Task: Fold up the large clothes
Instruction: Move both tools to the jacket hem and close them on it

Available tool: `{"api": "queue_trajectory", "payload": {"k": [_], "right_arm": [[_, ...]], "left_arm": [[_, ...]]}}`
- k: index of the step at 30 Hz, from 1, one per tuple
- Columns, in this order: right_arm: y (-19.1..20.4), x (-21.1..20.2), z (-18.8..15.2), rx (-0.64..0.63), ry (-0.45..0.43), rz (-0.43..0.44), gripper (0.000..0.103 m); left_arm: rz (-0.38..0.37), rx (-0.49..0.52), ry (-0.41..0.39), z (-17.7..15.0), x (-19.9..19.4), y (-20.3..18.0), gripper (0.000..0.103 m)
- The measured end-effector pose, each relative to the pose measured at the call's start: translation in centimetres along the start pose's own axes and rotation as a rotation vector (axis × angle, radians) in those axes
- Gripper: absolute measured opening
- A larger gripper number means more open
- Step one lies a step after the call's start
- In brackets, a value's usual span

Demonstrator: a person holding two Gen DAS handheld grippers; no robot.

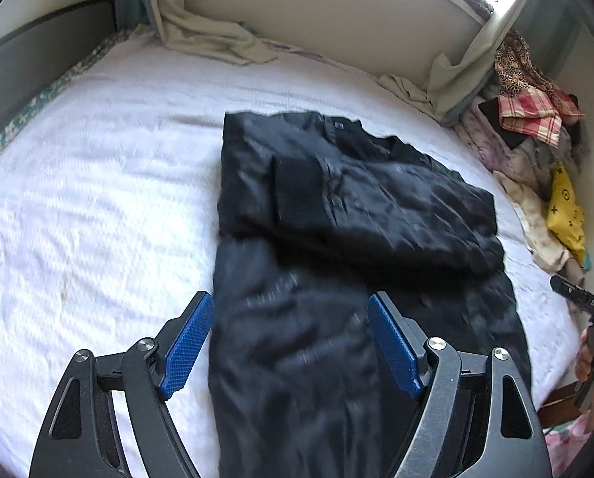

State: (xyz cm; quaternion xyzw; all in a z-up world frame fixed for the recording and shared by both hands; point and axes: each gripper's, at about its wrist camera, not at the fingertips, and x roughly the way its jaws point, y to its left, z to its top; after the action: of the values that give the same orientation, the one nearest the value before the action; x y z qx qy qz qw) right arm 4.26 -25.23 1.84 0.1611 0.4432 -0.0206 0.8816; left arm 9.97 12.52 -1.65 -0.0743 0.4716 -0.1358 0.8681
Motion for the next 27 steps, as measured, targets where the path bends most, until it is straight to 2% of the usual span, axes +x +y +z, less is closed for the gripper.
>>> {"api": "queue_trajectory", "payload": {"k": [3,9,13,16,19,23,27], "right_arm": [[-1.0,-2.4,-2.2,0.025,0.019,0.044,0.069],[-3.6,-4.9,-7.8,0.045,0.044,0.065,0.073],[-5.6,-3.4,-11.2,0.095,0.137,0.059,0.073],[-6.7,-2.3,-12.5,0.129,0.193,0.077,0.073],[-7.6,-1.3,-13.7,0.153,0.242,0.082,0.073],[-8.7,0.3,-15.2,0.251,0.325,0.172,0.073],[-8.5,0.9,-15.9,0.246,0.338,0.203,0.073]], "left_arm": [[-0.005,-0.003,0.035,-1.7,-1.5,-0.3,0.083],[0.008,0.016,0.082,-5.7,-3.1,-0.1,0.083],[-0.002,-0.019,0.117,-7.7,-1.7,1.7,0.083],[-0.018,-0.064,0.151,-8.5,-0.9,2.9,0.083],[-0.054,-0.061,0.194,-9.3,-0.5,3.0,0.083],[-0.054,-0.054,0.248,-10.5,0.2,3.0,0.083],[-0.041,-0.059,0.299,-11.6,1.1,3.6,0.083]]}}
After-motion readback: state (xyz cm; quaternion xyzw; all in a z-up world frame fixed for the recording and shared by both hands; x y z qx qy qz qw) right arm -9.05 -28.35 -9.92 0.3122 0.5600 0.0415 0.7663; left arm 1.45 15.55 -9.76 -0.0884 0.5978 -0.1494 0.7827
